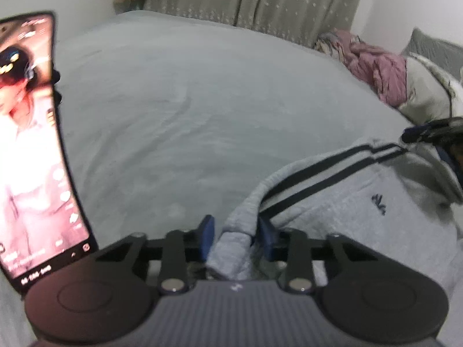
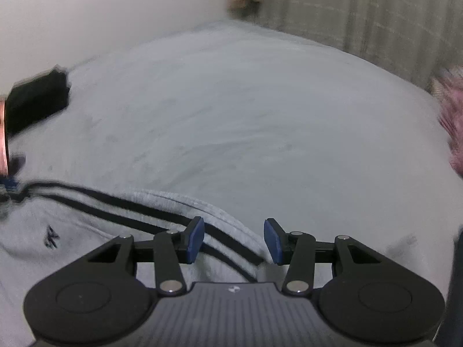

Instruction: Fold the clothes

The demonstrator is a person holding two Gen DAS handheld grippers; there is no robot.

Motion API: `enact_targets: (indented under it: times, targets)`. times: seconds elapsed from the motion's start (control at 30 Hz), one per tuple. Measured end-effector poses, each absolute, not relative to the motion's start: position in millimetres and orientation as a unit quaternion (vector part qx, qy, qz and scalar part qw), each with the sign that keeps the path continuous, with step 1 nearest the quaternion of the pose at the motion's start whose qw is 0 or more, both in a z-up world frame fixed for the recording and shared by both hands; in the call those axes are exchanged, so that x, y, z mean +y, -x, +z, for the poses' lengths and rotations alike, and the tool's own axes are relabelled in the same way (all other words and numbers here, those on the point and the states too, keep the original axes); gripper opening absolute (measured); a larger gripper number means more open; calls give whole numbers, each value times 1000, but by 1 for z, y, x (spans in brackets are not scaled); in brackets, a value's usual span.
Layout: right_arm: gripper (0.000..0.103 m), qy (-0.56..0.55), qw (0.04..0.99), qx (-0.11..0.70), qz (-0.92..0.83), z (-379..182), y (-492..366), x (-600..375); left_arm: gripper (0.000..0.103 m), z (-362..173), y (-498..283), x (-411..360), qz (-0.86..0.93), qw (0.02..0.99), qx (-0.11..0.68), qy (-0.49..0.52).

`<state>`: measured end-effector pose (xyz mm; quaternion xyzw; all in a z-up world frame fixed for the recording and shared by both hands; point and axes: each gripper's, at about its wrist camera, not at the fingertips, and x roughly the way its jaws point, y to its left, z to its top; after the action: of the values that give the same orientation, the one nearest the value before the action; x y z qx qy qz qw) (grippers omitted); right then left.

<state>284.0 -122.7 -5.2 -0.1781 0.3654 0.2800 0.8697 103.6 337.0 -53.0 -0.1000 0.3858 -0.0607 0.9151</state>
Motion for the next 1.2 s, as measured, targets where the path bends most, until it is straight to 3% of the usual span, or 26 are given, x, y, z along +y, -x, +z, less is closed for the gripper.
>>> enact_targets:
  times: [0.1,0.13,0.17,0.23,0.47,0.6,0.7,0.77,0.8,0.9,0.93,1.2]
  targets:
    - [44,193,845,393,308,-21,-293,-111,20,-51,-102,329,-48,922,378,77]
    - [39,197,838,397,319,-27,-293,-108,19,-50,-101,324,-39,925,373,65]
    - [17,203,830,401,330,-34,-292,-105,17,-48,-101,319,-26,929,365,52]
    - [8,212,838,382,326,-37,-287,-102,16,-40,-102,309,2,940,340,31]
    - [4,197,894,295,272,-14,-283,-103,16,-25,-128,291,74,953,293,-24]
    - [5,196,898,307,246,-20,-298,-88,16,-36,-157,286,101,945,307,-49]
    - [15,202,891,338,226,-41,-312,-75,22,-56,-180,273,118,928,343,-82]
    - [38,208,893,340,208,-44,-317,-74,28,-55,-187,262,126,921,351,-115]
    - [41,203,899,333,198,-39,-314,-81,32,-50,-186,260,130,919,354,-113]
    - [52,186,907,324,194,-19,-307,-107,62,-26,-175,255,136,928,337,-83]
    - [56,177,911,321,190,-11,-304,-118,78,-19,-167,252,136,932,327,-74]
    - [59,136,921,324,168,29,-272,-178,91,28,-135,193,59,937,343,10]
